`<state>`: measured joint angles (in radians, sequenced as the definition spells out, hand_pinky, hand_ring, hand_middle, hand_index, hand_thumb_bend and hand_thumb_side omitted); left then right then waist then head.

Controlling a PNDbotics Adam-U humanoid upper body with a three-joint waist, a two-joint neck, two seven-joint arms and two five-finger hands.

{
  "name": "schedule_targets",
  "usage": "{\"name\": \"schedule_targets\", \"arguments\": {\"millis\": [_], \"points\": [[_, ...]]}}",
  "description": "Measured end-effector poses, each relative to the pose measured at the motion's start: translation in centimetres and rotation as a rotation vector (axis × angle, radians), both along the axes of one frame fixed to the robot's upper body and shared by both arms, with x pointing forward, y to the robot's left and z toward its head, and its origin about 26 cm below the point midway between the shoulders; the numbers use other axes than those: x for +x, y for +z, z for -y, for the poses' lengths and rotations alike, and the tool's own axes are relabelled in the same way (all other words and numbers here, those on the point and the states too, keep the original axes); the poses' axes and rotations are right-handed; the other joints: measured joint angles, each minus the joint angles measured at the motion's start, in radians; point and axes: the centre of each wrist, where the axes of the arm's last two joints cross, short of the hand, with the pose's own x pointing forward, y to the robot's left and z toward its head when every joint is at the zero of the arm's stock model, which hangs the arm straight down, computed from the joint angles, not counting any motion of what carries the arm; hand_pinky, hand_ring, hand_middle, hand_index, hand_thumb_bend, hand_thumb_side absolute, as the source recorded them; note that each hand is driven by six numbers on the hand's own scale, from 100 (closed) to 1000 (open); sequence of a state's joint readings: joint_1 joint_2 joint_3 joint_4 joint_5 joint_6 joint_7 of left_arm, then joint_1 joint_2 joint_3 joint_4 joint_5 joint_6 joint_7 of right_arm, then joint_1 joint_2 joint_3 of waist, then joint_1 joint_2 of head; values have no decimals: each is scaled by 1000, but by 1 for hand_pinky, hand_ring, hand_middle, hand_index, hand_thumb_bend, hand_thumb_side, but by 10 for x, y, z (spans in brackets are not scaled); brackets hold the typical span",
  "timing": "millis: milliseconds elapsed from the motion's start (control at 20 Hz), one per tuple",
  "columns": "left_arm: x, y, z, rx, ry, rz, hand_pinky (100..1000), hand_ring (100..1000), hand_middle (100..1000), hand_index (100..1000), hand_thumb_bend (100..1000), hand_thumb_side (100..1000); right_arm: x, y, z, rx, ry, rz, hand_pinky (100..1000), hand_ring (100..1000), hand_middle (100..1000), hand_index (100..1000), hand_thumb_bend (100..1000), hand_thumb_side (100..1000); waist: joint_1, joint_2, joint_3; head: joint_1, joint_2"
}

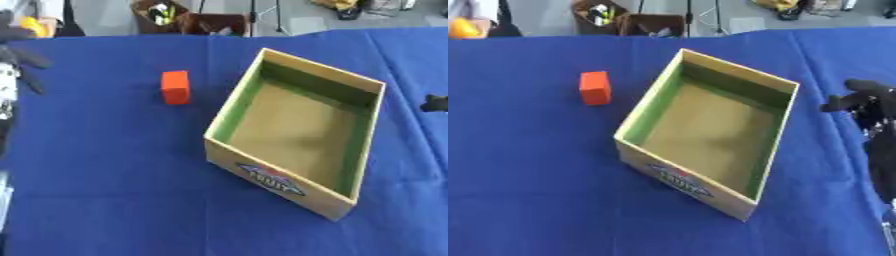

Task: Pick up objects on the table and place them in the box.

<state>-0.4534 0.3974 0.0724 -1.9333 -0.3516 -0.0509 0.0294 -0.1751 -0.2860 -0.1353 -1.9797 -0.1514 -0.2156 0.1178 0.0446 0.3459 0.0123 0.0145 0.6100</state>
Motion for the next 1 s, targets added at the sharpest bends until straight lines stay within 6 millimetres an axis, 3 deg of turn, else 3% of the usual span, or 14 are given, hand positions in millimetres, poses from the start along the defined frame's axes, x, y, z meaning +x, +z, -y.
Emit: {"name": "schedule_targets", "arguments": {"millis": [800, 1000], "points": [[60, 50, 3, 597, 194, -206, 449, 656, 779, 958, 100, 847, -1, -3, -3, -15, 22, -17, 861, 637, 533, 771, 100, 883, 10, 8, -52, 39, 4], [78, 48, 10, 726, 204, -259, 470, 686, 804, 980, 225, 867, 0, -3, -4, -22, 32, -20, 862, 637, 532, 771, 100, 885, 20, 16, -69, 50, 4]]}}
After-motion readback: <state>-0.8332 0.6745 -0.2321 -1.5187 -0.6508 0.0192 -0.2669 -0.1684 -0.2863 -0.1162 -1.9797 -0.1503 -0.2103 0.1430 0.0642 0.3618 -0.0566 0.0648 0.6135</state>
